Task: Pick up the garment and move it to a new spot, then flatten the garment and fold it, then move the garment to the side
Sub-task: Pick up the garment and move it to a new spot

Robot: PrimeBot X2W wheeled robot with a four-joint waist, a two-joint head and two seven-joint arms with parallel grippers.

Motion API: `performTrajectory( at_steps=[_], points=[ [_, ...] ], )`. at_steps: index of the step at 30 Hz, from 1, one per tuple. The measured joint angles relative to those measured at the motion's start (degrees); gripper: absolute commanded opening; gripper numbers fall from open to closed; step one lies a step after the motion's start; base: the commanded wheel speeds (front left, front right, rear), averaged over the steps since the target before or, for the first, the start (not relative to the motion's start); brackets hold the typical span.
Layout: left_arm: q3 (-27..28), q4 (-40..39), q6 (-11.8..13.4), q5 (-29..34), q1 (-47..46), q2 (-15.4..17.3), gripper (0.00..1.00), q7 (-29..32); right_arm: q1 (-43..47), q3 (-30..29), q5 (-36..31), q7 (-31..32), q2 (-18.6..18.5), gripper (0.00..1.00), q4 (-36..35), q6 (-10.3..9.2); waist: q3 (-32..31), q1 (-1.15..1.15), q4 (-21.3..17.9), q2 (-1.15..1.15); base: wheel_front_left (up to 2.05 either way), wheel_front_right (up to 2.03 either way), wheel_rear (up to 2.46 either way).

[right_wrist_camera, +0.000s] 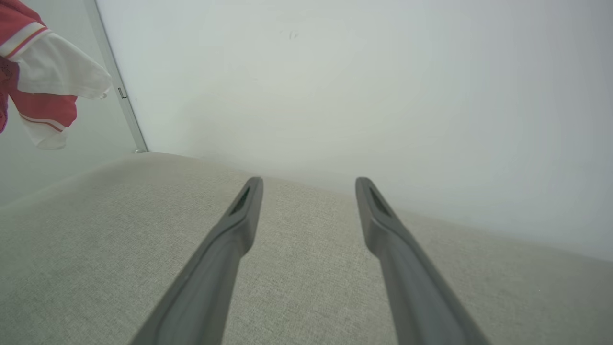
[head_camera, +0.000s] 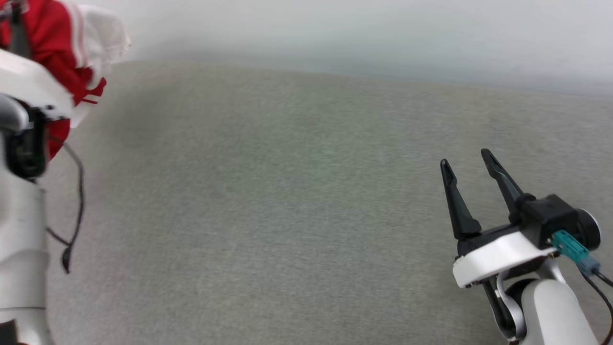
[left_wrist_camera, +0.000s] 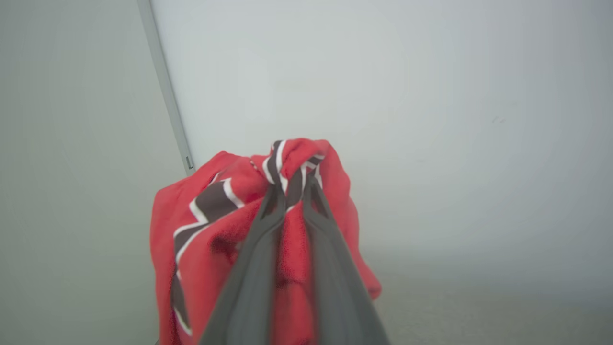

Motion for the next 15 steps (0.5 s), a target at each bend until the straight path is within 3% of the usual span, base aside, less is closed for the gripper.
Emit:
performTrajectory(
  at_steps=[7, 15],
  points=[
    [-4.55, -5.97, -0.23, 0.71, 2.65, -7.0, 0.0, -5.02, 2.49, -1.65, 0.44, 0.93, 0.12, 1.0, -1.74, 0.0, -2.41, 0.0, -5.33, 0.0, 0.0, 0.0, 0.0],
    [-12.71, -13.48, -2.2, 0.2, 10.18, -15.93, 0.0, -7.33, 4.56, -2.78, 1.31, 2.11, 0.15, 1.0, -3.35, 0.0, -3.63, 0.0, -11.95, 0.0, 0.0, 0.0, 0.0]
  ],
)
